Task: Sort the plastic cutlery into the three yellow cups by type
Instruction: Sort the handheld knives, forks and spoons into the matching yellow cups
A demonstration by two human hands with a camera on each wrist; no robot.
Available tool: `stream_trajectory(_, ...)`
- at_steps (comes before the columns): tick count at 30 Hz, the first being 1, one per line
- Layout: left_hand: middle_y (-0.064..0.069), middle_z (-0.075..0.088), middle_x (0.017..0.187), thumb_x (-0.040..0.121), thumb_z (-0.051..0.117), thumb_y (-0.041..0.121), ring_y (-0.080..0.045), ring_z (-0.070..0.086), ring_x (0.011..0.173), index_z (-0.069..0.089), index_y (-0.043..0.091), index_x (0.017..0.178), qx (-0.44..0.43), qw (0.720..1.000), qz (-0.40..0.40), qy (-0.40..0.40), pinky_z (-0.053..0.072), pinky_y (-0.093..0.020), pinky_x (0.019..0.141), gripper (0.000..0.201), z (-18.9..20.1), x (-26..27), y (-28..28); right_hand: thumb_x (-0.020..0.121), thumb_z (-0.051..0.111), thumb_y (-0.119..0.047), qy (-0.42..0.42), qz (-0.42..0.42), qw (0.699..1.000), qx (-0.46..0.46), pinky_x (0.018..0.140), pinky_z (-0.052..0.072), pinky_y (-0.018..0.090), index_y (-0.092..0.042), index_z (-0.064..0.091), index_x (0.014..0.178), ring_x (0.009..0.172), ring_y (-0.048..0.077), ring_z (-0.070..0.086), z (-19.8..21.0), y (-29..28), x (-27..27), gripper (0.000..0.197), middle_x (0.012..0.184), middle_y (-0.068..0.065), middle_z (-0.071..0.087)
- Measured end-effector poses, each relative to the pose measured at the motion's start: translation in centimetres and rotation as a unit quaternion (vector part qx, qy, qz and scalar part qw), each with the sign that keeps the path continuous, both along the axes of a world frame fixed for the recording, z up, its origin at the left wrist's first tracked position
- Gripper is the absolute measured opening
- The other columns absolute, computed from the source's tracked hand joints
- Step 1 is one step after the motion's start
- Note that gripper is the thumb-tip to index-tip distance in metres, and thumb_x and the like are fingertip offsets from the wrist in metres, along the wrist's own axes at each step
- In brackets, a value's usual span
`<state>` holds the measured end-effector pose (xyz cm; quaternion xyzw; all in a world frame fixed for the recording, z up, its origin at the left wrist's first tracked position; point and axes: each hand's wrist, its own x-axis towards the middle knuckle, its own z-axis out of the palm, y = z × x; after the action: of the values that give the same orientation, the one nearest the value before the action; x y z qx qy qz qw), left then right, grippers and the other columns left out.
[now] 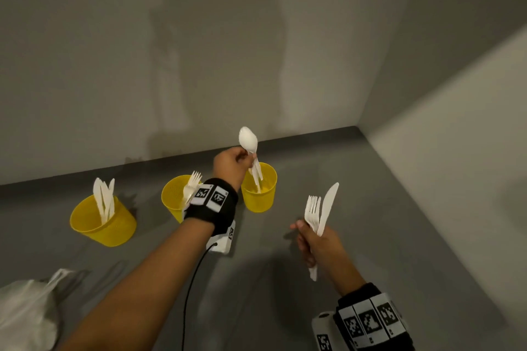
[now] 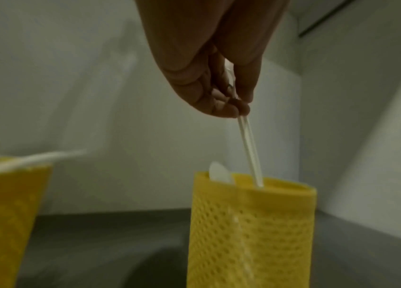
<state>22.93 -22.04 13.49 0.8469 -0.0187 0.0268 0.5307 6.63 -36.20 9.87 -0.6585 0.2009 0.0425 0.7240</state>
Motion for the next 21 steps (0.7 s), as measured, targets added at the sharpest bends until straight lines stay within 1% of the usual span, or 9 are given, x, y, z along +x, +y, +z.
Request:
stream_trajectory(3,-0.019,0.071,0.096,0.082,0.065,0.020,-0.029,0.064,0.088,0.070,0.001,0.096,0.113,0.992,-0.029,0.053,0.040,-0.024,0.075,0.024,-2.0,1.2,-1.1,0.089,0.056,-0.017,0.006,-0.017,1.000,-0.023,0.032,0.027,0.016,-0.012,0.050,0.068,0.030,0.005,0.030,-0.1,-1.1,-0.1,0.023,0.046,-0.001,0.039)
stream_trajectory(5,-0.018,0.069,0.106,0.079,0.068,0.021,-0.032,0.062,0.101,0.068,0.002,0.103,0.161,0.982,-0.044,0.085,0.042,-0.027,0.081,0.030,-2.7,1.2,-1.2,0.087,0.059,-0.019,0.003,-0.010,0.999,-0.045,0.033,0.030,0.016,-0.013,0.050,0.070,0.032,0.004,0.032,-0.5,-1.6,-0.1,0.020,0.050,0.000,0.039)
stream_trajectory(8,-0.015,0.057,0.117,0.075,0.072,0.018,-0.030,0.059,0.103,0.061,0.002,0.113,0.125,0.990,-0.016,0.064,0.042,-0.026,0.083,0.042,-2.2,0.1,-0.9,0.086,0.059,-0.017,-0.001,0.006,0.999,-0.054,0.039,0.033,0.016,-0.016,0.058,0.085,0.035,0.001,0.039,-0.8,-2.0,0.4,0.002,0.056,0.000,0.045)
stream_trajectory(9,-0.015,0.050,0.120,0.076,0.072,0.019,-0.030,0.058,0.101,0.060,0.005,0.114,0.112,0.993,-0.004,0.039,0.042,-0.028,0.087,0.043,-1.9,-0.7,-0.6,0.079,0.062,-0.020,0.000,0.009,0.999,-0.038,0.040,0.034,0.017,-0.014,0.058,0.087,0.037,0.002,0.040,-0.8,-2.0,0.6,0.011,0.057,0.000,0.046)
stream_trajectory(11,-0.010,0.052,0.110,0.075,0.072,0.021,-0.027,0.057,0.091,0.067,0.015,0.100,0.082,0.997,-0.001,0.000,0.043,-0.029,0.086,0.026,-1.4,-3.1,0.0,0.056,0.056,-0.024,0.009,0.020,1.000,0.017,0.037,0.033,0.018,-0.007,0.054,0.076,0.036,0.003,0.040,-0.8,-1.5,1.4,0.026,0.058,0.004,0.048)
stream_trajectory(13,0.002,0.061,0.085,0.072,0.070,0.026,-0.014,0.056,0.073,0.067,0.028,0.074,0.025,0.999,-0.027,-0.005,0.043,-0.025,0.070,0.004,-0.9,-6.4,0.5,0.051,0.044,-0.016,0.006,0.031,0.998,0.061,0.034,0.032,0.016,-0.007,0.051,0.069,0.032,0.003,0.040,-0.5,-0.3,2.2,0.021,0.063,0.008,0.049)
stream_trajectory(15,0.012,0.064,0.064,0.072,0.067,0.024,0.001,0.052,0.055,0.064,0.029,0.066,-0.054,0.997,-0.048,0.038,0.040,-0.015,0.058,0.008,-0.8,-9.6,1.1,0.050,0.039,-0.011,0.004,0.050,0.997,0.055,0.032,0.031,0.015,-0.009,0.050,0.070,0.029,0.003,0.039,-0.5,1.3,3.0,0.023,0.065,0.008,0.047)
stream_trajectory(18,0.011,0.065,0.063,0.071,0.074,0.020,0.001,0.054,0.053,0.064,0.024,0.074,-0.151,0.982,-0.051,0.099,0.043,-0.011,0.056,0.011,-1.3,-12.6,2.3,0.057,0.044,-0.023,-0.025,0.097,0.995,-0.004,0.036,0.031,0.014,-0.017,0.056,0.091,0.032,0.001,0.039,-1.2,4.4,3.6,0.037,0.057,-0.004,0.050)
stream_trajectory(21,0.007,0.064,0.067,0.066,0.076,0.027,-0.005,0.053,0.054,0.063,0.026,0.072,-0.170,0.980,-0.006,0.103,0.046,-0.016,0.057,0.014,-2.0,-13.6,4.5,0.068,0.043,-0.044,-0.055,0.136,0.989,-0.021,0.044,0.036,0.006,-0.005,0.043,0.129,0.044,-0.008,0.050,-1.6,7.8,3.5,0.072,0.069,-0.012,0.047)
